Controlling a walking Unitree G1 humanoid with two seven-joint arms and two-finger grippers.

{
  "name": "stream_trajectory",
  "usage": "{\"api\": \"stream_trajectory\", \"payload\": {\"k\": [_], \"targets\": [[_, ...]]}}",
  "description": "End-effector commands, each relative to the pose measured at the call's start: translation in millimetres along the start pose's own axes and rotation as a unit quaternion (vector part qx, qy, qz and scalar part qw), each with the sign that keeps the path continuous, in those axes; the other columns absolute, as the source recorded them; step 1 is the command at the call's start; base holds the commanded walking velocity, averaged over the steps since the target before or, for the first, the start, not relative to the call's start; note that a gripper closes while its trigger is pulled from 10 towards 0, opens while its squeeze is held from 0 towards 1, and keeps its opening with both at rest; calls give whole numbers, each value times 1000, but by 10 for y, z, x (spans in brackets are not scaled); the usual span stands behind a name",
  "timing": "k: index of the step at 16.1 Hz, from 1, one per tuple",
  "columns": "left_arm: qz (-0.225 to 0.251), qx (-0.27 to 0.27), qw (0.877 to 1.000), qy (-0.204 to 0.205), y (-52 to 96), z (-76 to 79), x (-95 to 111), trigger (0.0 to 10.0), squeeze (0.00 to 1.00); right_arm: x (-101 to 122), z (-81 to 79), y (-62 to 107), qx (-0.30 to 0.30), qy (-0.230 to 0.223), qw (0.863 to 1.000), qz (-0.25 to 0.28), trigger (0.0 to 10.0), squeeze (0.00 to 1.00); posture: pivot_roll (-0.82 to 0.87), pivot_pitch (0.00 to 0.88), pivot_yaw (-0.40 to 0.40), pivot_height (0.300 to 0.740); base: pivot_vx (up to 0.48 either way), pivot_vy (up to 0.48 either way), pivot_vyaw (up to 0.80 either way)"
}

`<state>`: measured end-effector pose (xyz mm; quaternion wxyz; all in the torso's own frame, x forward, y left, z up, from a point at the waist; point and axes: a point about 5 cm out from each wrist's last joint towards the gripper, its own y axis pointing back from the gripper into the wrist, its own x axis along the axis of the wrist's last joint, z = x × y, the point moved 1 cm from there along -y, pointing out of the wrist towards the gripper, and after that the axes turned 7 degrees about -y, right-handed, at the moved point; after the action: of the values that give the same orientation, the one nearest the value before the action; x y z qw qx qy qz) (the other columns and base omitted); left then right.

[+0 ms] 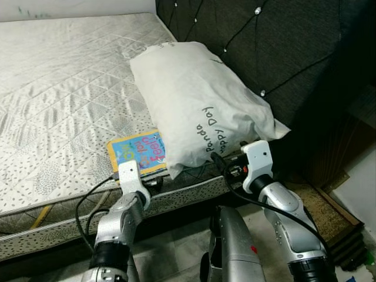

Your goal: Clean up the room

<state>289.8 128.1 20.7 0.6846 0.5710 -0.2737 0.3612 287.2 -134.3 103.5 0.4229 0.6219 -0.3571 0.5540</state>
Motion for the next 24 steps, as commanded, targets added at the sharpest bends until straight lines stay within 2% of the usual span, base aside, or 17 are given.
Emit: {"api": "stream_trajectory", "payload": {"k": [1,7,11,14,24], "targets": [[5,8,1000,-1,17,-46,35,10000,0,29,25,-13,-4,7,1000,4,10000,0,-87,0,-46,504,0,0,0],[4,-5,1000,-8,-17,22,46,10000,0,39,33,-36,-6,9,1000,7,10000,0,-91,0,-43,504,0,0,0],[7,7,1000,-3,-31,-77,78,10000,0,13,56,-11,-11,12,1000,4,10000,0,-95,0,-40,504,0,0,0],[16,28,999,-3,-19,-217,121,10000,0,7,66,-14,-11,13,1000,3,10000,0,-93,0,-44,504,0,0,0],[15,58,998,-3,20,-466,108,10000,0,-16,80,-31,-11,16,1000,-1,10000,0,-90,0,-48,504,0,0,0]]}}
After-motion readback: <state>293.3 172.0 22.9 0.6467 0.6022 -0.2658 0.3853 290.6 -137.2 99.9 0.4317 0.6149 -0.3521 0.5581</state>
